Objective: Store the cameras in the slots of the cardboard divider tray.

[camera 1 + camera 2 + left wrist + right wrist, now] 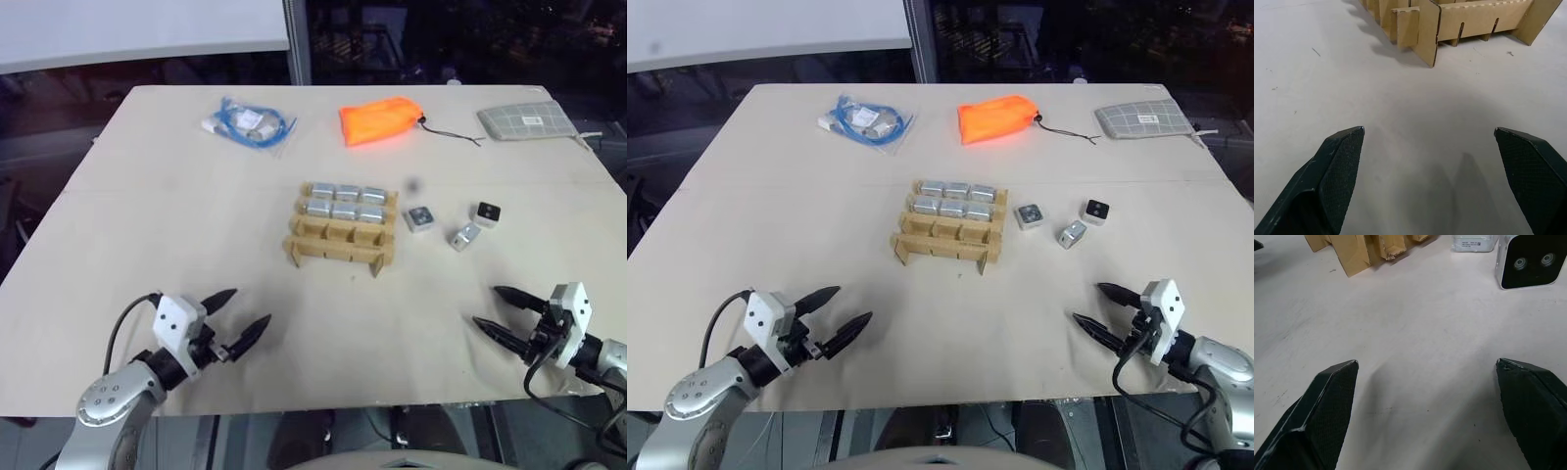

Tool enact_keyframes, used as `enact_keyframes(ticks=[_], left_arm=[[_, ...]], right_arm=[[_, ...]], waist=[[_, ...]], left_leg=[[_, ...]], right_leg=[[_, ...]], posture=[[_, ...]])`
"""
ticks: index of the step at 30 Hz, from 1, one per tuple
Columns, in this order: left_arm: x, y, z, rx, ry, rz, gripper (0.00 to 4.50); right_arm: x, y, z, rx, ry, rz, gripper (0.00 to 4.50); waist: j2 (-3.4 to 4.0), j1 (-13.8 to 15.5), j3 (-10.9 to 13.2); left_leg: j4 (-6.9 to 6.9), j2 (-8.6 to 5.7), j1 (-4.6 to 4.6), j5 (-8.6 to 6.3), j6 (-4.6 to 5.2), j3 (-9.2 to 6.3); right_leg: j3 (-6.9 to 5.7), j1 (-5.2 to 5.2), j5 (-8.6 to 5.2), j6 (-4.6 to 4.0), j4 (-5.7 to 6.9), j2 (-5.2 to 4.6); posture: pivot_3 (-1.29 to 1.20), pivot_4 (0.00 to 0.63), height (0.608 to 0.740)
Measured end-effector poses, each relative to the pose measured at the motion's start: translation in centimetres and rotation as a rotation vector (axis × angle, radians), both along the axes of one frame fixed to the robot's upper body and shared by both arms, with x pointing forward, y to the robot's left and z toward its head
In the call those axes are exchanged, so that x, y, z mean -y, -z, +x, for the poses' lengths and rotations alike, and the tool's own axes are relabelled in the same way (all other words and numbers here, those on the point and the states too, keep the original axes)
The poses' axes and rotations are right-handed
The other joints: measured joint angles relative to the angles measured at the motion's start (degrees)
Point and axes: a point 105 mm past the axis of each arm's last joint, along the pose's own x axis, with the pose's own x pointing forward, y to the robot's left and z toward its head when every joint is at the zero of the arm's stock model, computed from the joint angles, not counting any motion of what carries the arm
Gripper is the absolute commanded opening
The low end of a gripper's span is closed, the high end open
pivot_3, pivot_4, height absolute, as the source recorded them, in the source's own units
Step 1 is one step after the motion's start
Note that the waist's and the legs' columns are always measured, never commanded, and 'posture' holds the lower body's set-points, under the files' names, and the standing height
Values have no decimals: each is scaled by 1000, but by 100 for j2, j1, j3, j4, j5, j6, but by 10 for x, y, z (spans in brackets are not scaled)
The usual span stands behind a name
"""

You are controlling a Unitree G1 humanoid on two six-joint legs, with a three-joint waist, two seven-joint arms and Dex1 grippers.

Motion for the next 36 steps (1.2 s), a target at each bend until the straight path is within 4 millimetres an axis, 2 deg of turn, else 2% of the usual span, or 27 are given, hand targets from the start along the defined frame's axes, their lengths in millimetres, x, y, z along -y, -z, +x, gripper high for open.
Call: enact_keyframes(ticks=[13,18,22,26,30,33,36], left_arm=[[1,2,0,-12,21,-7,4428],[7,-8,-6,-32,149,-35,4428],[4,-39,2,2,266,-4,4428],[3,-61,5,-3,378,50,4428],[-1,-101,10,35,467,134,4428],[3,-114,8,11,527,160,4428],[8,-138,8,40,567,183,4428]], right_arm=[[3,1,5,-1,16,2,4500],[17,-9,25,42,126,-1,4500],[30,-23,48,91,263,9,4500],[33,-24,56,88,319,11,4500],[32,-31,64,98,329,18,4500],[32,-31,65,90,334,21,4500],[32,-32,67,82,335,24,4500]], waist=[[0,-1,0],[1,-8,0],[2,-2,0],[1,-2,3],[8,-16,5],[11,-21,11],[11,-19,14]], left_leg=[[0,0,0,0,0,0],[1,1,2,0,0,2],[3,-1,2,1,-1,0],[1,-4,-3,1,-1,1],[-1,-3,0,1,-2,5],[-1,-3,-1,1,-3,6],[-1,-3,-1,2,-4,6]], right_leg=[[0,0,0,0,0,0],[1,-1,0,-1,4,1],[0,-1,0,0,10,3],[-1,-4,9,15,7,6],[2,-3,8,14,3,10],[3,-4,11,20,3,13],[2,-4,11,21,3,15]], posture=[[0,150,740],[0,150,740],[0,150,740],[0,150,740],[0,150,740],[0,150,740],[0,150,740]])
